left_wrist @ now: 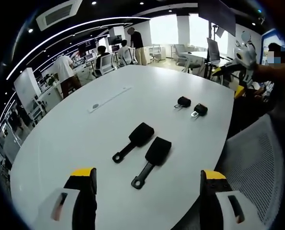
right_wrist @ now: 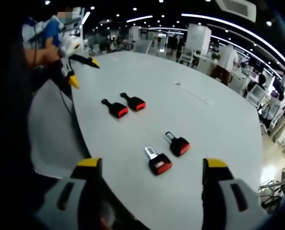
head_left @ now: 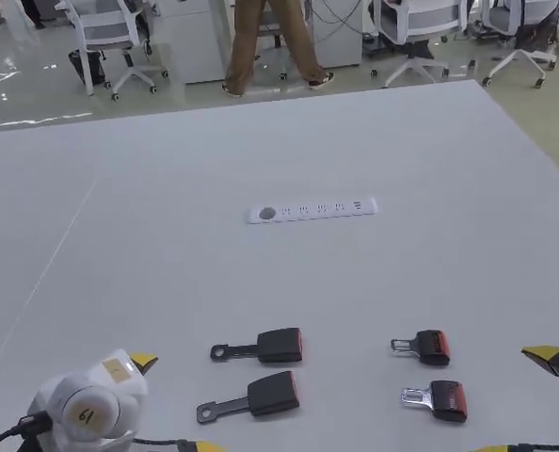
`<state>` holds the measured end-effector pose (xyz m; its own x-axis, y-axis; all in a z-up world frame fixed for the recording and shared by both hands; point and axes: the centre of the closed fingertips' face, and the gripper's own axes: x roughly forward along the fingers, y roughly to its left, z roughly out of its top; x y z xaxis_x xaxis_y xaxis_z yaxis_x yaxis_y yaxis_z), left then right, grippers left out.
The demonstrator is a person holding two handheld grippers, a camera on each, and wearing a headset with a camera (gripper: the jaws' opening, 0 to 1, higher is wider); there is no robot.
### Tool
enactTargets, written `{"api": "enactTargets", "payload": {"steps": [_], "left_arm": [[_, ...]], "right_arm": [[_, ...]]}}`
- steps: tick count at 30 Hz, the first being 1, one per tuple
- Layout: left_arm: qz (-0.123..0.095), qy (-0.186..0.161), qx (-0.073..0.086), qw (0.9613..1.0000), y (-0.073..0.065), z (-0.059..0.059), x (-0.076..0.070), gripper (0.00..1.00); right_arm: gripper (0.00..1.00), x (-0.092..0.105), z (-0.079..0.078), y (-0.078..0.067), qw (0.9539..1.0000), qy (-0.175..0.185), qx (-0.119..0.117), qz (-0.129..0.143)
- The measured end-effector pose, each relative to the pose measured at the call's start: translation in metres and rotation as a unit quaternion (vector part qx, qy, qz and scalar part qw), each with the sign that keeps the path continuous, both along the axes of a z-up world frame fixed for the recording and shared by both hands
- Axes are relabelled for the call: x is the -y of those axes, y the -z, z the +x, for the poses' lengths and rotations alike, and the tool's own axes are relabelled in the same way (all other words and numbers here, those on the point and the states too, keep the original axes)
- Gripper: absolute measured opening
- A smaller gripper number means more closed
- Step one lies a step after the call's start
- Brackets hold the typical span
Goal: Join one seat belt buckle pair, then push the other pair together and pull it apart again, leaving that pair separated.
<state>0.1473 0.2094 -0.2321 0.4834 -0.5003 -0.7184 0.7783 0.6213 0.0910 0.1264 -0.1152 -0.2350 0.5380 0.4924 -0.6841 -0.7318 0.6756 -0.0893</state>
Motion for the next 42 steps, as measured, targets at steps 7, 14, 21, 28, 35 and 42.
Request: {"api": "enactTargets", "payload": {"steps": [7, 14, 21, 28, 35, 42], "left_arm": [[0.010, 0.037, -0.007, 0.9992, 0.006, 0.003, 0.011, 0.79], [0.040, 0.069, -0.008, 0.9968, 0.017, 0.008, 0.015, 0.79], [0.080, 0.115, -0.023, 0.9899, 0.037, 0.005, 0.019, 0.73], [0.086, 0.128, -0.037, 0.9873, 0.050, 0.012, 0.023, 0.69], [0.093, 0.162, -0.034, 0.9818, 0.065, 0.021, 0.031, 0.66], [0.100, 0.174, -0.043, 0.9787, 0.076, 0.031, 0.034, 0.65]], "right_arm": [[0.80, -0.006, 0.001, 0.005, 0.9992, -0.036, 0.006, -0.016], [0.72, -0.011, 0.005, 0.012, 0.9970, -0.069, 0.001, -0.034], [0.72, -0.015, 0.009, 0.025, 0.9935, -0.097, 0.000, -0.060], [0.68, -0.019, 0.011, 0.039, 0.9888, -0.129, -0.016, -0.073], [0.64, -0.024, 0.018, 0.050, 0.9867, -0.143, -0.028, -0.072], [0.61, -0.025, 0.028, 0.061, 0.9836, -0.157, -0.042, -0.080]]}}
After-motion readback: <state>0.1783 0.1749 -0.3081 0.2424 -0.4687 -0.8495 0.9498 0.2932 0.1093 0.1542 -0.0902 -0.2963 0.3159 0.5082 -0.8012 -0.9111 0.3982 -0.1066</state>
